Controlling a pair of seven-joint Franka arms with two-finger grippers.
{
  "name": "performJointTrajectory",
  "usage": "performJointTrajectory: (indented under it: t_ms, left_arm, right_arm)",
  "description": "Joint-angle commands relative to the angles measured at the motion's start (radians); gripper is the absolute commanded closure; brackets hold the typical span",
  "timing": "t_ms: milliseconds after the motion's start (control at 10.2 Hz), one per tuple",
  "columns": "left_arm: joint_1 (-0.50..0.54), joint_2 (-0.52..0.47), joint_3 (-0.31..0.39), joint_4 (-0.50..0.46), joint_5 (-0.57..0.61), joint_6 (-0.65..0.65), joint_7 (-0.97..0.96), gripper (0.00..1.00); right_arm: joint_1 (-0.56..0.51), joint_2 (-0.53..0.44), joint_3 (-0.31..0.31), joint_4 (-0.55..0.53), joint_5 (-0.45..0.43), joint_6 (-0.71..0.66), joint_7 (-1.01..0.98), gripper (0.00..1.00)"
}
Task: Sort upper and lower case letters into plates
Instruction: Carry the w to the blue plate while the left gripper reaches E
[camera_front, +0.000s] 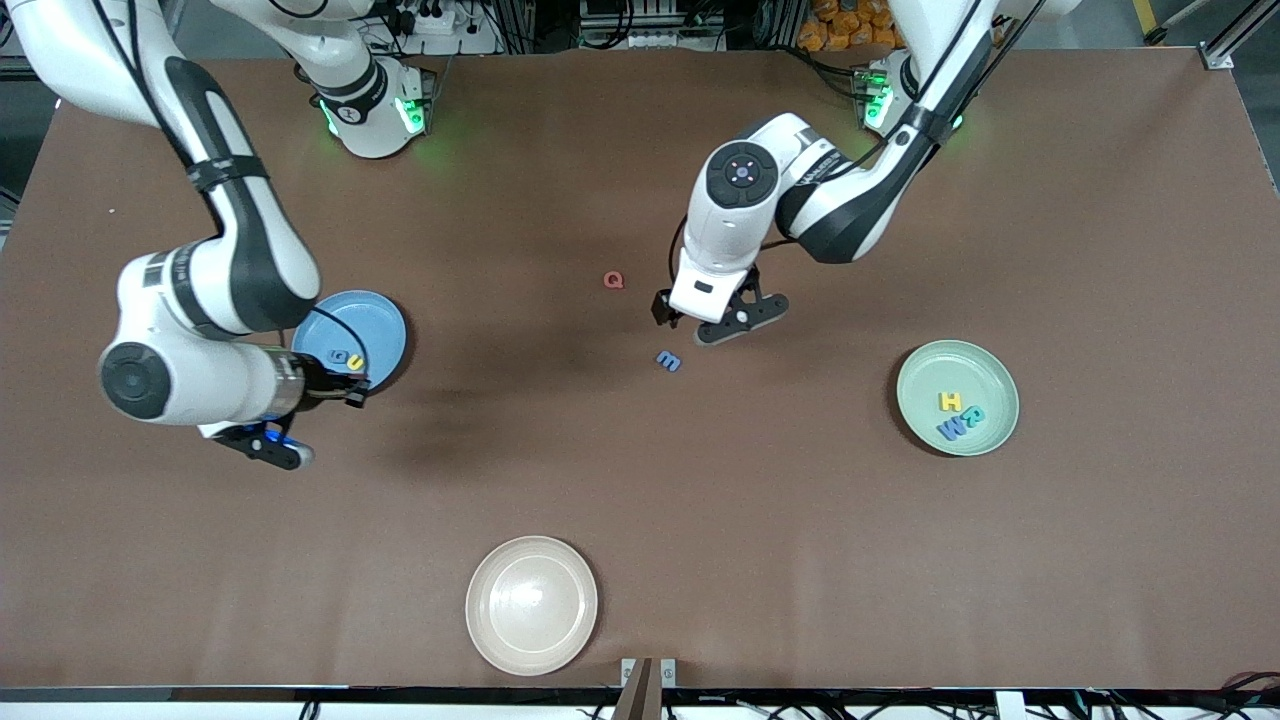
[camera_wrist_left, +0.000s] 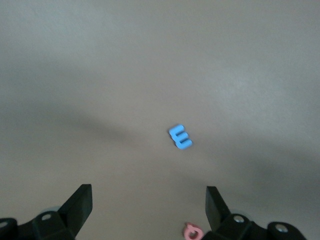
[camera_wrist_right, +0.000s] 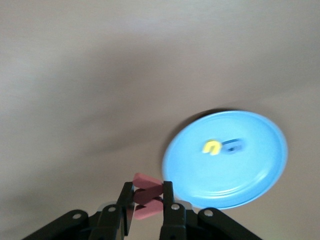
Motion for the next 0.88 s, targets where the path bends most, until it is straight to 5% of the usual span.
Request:
performJointTrajectory:
  t_ms: [0,196,687,785]
  left_arm:
    - [-0.084,0.067,0.039,0.034,-0.005,0.06,-0.12,0.0]
    - [-0.273,0.16,0.193,0.111,0.004,0.079,-0.235,0.0]
    - [-0.375,0.259,0.215,0.137,0.004,0.12,-0.349,0.0]
    - [-0.406,0.282,0.238,0.161,0.004,0.12,-0.375,0.04]
  right_arm:
    - [0.002,-0.089,-0.083,-0.186,0.038,0.102,-0.147,1.0]
    - [0.002,-0.121,-0.114,-0.314,0.038,0.199,-0.208,1.0]
    - [0.008,-0.147,-0.111,-0.518,0.04,0.394,-0.241,1.0]
    - [0.008,-0.147,-0.111,-0.518,0.04,0.39,-0.241,0.79]
